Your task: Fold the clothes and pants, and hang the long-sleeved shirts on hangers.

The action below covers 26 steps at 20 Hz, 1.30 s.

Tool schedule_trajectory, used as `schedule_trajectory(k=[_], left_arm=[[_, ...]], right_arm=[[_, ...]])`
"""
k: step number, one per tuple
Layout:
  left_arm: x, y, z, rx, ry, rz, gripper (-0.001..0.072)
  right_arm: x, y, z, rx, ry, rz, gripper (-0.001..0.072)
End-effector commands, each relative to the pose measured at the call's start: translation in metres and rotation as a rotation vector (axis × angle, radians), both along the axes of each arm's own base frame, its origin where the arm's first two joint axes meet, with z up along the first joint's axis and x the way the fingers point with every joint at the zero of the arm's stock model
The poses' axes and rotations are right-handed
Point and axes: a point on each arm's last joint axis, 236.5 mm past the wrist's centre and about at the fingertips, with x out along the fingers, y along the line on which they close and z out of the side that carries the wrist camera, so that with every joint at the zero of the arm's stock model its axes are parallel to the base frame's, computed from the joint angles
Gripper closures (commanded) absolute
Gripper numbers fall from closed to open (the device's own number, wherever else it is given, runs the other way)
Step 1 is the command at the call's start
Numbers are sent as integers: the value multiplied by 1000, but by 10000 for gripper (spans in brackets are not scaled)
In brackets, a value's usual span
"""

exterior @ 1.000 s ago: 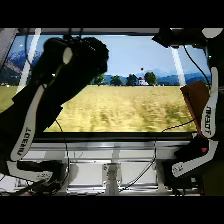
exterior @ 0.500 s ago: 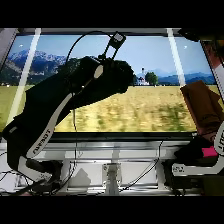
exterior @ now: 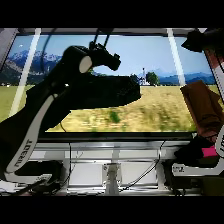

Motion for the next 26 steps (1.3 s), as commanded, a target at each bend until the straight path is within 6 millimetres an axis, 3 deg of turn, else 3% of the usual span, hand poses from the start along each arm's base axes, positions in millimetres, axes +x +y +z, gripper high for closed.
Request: schedule_trajectory(k=[1,2,3,4,5,7,10,13,14,15,17,21,26], left_arm=[[-12,51,69,-60,-94,69,194],[-17,70,84,-67,-108,98,194],[-21,88,94,-69,-113,126,194],[-26,105,100,-65,-108,154,193],[-30,120,102,-55,-93,180,193],[-35,147,99,-33,-54,230,194],[-31,172,95,-19,-37,281,194],[-27,185,94,-16,-38,310,194],[-27,187,94,-14,-37,314,194],[-26,189,94,-12,-38,319,194],[-25,190,92,-6,-36,321,194],[-20,189,85,2,-23,323,194],[-15,188,78,9,-9,323,194]], right_arm=[[-8,2,-21,5,71,8,674],[-11,4,-30,13,101,13,673],[-15,6,-41,23,135,19,622],[-20,12,-54,52,178,34,502],[-27,24,-67,95,227,60,432],[-39,51,-94,160,312,109,429],[-47,98,-139,182,370,164,431],[-42,150,-184,176,359,197,427],[-41,166,-197,174,358,203,373],[-40,182,-209,175,366,213,272],[-39,206,-234,189,408,196,248],[-46,223,-284,235,540,137,249],[-42,232,-307,290,581,101,250]])
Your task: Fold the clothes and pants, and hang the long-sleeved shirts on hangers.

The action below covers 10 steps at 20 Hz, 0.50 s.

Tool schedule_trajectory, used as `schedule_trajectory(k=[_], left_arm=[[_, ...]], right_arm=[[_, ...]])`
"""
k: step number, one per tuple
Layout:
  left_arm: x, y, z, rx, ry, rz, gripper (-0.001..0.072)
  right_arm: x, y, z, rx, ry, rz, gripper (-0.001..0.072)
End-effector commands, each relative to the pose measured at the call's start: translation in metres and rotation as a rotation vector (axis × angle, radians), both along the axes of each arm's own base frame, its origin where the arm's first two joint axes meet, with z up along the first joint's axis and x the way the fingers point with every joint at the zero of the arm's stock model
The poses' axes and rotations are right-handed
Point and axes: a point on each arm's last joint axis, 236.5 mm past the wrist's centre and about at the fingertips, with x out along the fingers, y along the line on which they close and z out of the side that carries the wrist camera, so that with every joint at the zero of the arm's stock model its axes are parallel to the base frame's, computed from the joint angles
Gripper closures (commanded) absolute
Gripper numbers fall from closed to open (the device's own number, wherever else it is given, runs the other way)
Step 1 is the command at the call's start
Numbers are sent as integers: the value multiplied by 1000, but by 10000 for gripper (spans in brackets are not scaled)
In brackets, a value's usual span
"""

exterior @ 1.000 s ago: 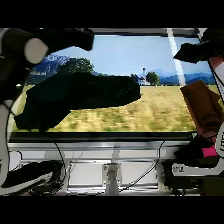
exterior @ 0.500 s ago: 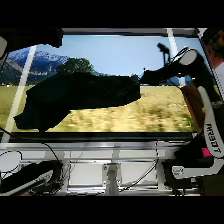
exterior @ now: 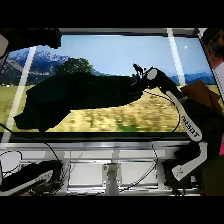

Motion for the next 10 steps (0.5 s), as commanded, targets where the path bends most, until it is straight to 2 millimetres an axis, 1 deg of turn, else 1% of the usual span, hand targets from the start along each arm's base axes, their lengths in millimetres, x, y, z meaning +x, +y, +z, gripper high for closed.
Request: schedule_trajectory(k=[1,3,4,5,6,7,8,10], left_arm=[[3,0,-6,5,12,1,194],[5,-1,-9,6,18,1,194],[6,-1,-11,7,22,1,194],[7,-1,-12,8,25,1,194],[8,-2,-14,9,28,1,194],[9,-2,-16,10,32,1,194],[10,-2,-17,11,34,1,193],[13,-1,-20,19,36,5,194]], right_arm=[[-3,7,-21,17,55,-27,250],[-6,9,-30,23,83,-29,259],[-4,13,-30,44,87,-43,259],[3,17,-27,71,66,-58,290],[11,23,-20,105,35,-75,455],[19,30,-10,149,5,-86,597],[27,37,3,182,-41,-65,675],[45,46,38,219,-155,-11,675]])
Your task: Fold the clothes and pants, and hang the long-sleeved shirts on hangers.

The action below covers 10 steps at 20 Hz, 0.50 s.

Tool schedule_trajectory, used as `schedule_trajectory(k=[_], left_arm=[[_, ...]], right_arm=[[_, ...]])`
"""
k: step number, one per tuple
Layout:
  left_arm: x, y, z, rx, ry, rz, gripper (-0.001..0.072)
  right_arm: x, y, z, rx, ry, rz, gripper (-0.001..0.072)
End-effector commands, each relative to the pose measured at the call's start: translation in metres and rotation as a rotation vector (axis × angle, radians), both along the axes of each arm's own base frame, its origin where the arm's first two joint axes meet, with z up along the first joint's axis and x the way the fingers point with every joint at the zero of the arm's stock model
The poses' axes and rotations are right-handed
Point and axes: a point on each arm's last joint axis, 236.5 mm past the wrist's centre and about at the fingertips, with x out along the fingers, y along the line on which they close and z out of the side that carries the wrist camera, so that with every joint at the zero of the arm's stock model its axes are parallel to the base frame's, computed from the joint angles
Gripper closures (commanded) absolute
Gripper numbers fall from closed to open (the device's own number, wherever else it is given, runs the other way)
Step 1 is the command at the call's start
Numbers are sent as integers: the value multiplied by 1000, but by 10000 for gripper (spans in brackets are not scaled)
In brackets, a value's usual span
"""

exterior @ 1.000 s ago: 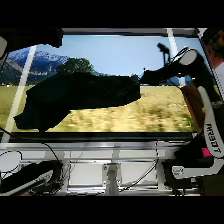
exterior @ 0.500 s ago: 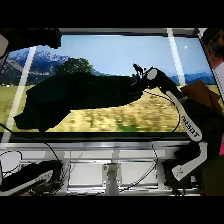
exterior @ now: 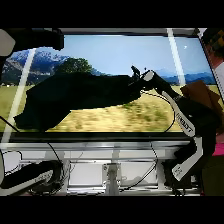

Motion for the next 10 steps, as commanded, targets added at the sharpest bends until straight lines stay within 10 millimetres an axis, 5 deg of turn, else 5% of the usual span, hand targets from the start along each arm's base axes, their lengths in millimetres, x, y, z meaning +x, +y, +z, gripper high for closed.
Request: schedule_trajectory(k=[1,6,10], left_arm=[[5,1,-5,10,5,6,194],[9,9,-6,38,-3,25,194],[10,15,-6,62,-7,38,194]], right_arm=[[32,19,60,87,-182,33,675],[79,11,200,99,-536,21,676],[97,-18,282,66,-734,-27,676]])
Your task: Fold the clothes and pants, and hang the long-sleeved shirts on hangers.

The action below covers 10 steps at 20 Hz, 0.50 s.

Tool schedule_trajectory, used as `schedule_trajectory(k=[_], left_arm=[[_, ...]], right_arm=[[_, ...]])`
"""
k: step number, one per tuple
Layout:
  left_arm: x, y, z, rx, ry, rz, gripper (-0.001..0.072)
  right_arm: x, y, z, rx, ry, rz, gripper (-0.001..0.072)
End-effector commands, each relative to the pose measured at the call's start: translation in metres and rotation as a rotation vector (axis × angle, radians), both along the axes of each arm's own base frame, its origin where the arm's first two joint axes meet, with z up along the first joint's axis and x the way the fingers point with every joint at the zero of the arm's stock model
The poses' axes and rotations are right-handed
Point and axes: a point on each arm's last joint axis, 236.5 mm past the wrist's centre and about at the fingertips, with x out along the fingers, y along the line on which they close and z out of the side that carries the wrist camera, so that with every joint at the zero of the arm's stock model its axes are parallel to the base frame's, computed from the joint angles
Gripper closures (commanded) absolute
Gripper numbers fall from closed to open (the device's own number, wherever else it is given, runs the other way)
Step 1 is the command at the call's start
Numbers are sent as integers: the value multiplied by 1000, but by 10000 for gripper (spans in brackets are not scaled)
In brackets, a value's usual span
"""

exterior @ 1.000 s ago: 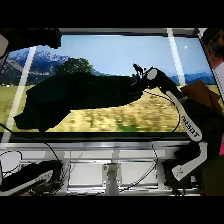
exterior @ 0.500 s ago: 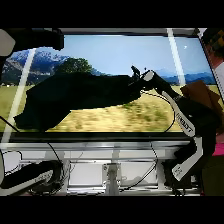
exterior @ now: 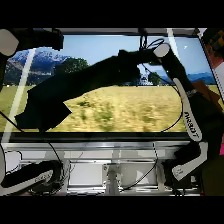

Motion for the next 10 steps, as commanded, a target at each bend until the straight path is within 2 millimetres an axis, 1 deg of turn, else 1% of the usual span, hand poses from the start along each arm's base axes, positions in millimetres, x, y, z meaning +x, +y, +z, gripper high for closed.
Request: schedule_trajectory(k=[1,2,3,4,7,8,9,10], left_arm=[[1,10,-1,29,1,22,194],[1,14,-3,35,7,33,194],[1,20,-4,39,15,49,194],[1,27,-7,41,28,63,194],[-4,49,-19,51,88,111,194],[-4,55,-23,53,98,123,194],[-4,62,-30,56,114,137,194],[-4,68,-41,61,141,150,195]], right_arm=[[8,-25,76,-7,-170,-47,675],[4,-32,82,-33,-178,-43,675],[-3,-44,80,-91,-175,-35,676],[-11,-55,71,-164,-151,-20,676],[-45,-93,25,-417,3,50,677],[-53,-103,12,-482,47,64,677],[-60,-110,4,-526,80,74,677],[-63,-115,-2,-555,100,74,677]])
